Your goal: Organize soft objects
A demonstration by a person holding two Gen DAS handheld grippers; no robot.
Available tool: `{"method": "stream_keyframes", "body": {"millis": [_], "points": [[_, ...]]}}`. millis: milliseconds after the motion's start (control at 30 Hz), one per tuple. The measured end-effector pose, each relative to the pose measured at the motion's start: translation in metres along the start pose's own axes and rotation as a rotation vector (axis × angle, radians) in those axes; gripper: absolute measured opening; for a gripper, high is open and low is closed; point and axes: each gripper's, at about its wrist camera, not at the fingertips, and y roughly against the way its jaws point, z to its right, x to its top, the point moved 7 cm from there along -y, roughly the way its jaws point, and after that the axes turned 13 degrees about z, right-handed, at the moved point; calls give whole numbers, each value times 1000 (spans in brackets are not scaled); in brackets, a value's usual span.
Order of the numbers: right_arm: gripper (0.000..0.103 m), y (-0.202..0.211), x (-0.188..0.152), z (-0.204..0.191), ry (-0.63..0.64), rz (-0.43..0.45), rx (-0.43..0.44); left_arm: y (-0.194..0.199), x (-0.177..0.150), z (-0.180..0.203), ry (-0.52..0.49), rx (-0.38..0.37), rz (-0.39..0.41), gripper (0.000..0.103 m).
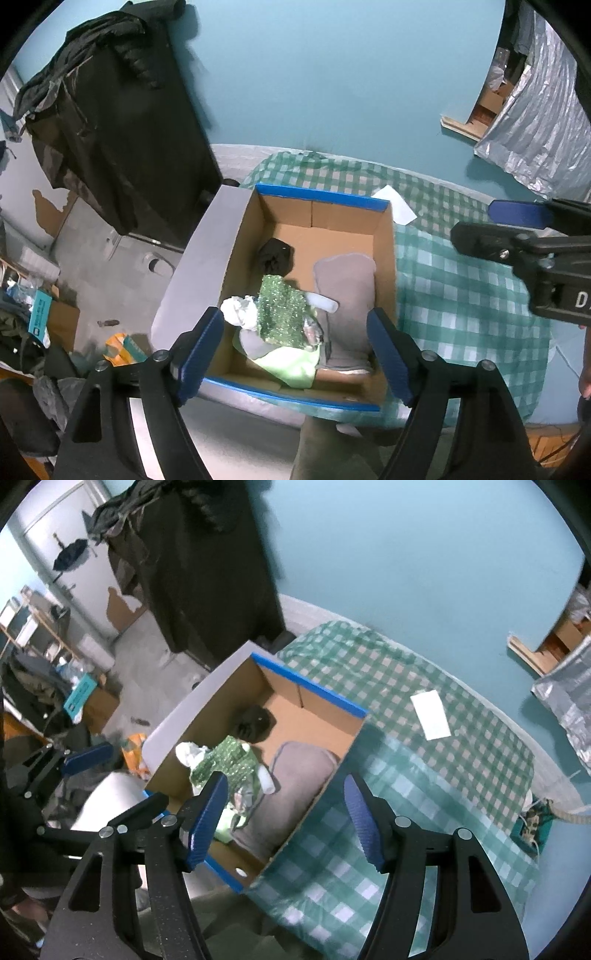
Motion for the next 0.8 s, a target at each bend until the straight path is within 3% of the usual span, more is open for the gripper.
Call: {"method": "stream_keyframes", "body": {"millis": [167, 800], "points": [[66, 19, -1, 9, -4, 32, -33, 11, 2, 11, -23, -5, 20, 87], [66, 66, -22, 36, -98, 82, -83, 41, 2, 34, -39, -11, 33, 88]]}}
